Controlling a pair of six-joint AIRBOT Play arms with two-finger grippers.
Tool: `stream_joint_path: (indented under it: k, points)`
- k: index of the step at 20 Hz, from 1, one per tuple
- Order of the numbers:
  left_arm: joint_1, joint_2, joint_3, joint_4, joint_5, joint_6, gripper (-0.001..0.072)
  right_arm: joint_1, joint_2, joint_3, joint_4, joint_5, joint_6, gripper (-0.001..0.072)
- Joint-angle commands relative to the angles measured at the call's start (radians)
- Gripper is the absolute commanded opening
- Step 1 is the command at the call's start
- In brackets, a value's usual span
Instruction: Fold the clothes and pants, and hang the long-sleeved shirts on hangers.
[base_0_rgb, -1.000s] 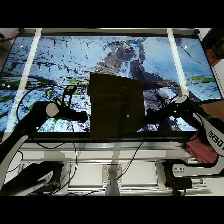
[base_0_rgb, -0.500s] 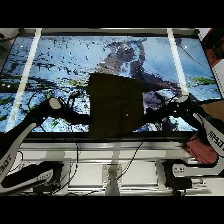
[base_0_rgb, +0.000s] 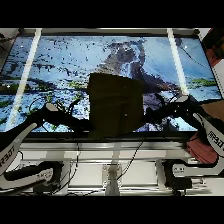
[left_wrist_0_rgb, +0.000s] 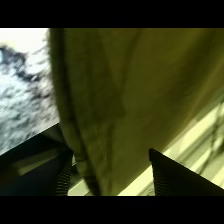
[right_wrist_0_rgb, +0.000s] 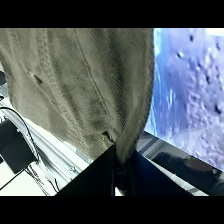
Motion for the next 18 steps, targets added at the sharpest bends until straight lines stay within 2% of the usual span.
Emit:
stream_joint_path:
  k: [1, 2, 3, 4, 5, 7, 11, 15, 18]
  points:
    - [-0.008, -0.045, -0.018, -0.164, 0.021, 0.111, 0.0483, 0.0, 0.001, 0.0, 0.03, 0.016, -0.023, 0.0036]
    - [-0.018, -0.057, -0.018, -0.16, 0.022, 0.118, 0.0422, 0.0, 0.003, 0.0, 0.045, 0.022, -0.04, 0.0036]
    - [-0.027, -0.066, -0.018, -0.155, 0.021, 0.118, 0.0327, 0.0, 0.008, 0.0, 0.053, 0.023, -0.048, 0.0036]
    - [-0.034, -0.075, -0.018, -0.156, 0.022, 0.127, 0.0125, 0.0, 0.021, 0.0, 0.058, 0.023, -0.059, 0.0036]
    - [-0.038, -0.075, -0.018, -0.156, 0.021, 0.158, 0.001, 0.0, 0.039, 0.0, 0.059, 0.022, -0.067, 0.0036]
    - [-0.029, -0.068, -0.005, -0.156, 0.008, 0.167, 0.0008, 0.0, 0.093, 0.0, 0.06, 0.024, -0.083, 0.0036]
    - [0.05, 0.014, 0.128, -0.157, -0.129, 0.167, 0.0008, 0.0, 0.283, 0.001, 0.104, 0.024, -0.083, 0.0036]
    - [0.121, 0.248, 0.322, -0.156, -0.148, 0.166, 0.0007, 0.0, 0.53, 0.035, 0.221, 0.024, -0.074, 0.0036]
    - [0.132, 0.461, 0.43, -0.155, -0.111, 0.166, 0.0008, 0.002, 0.688, 0.154, 0.337, 0.023, -0.074, 0.0036]
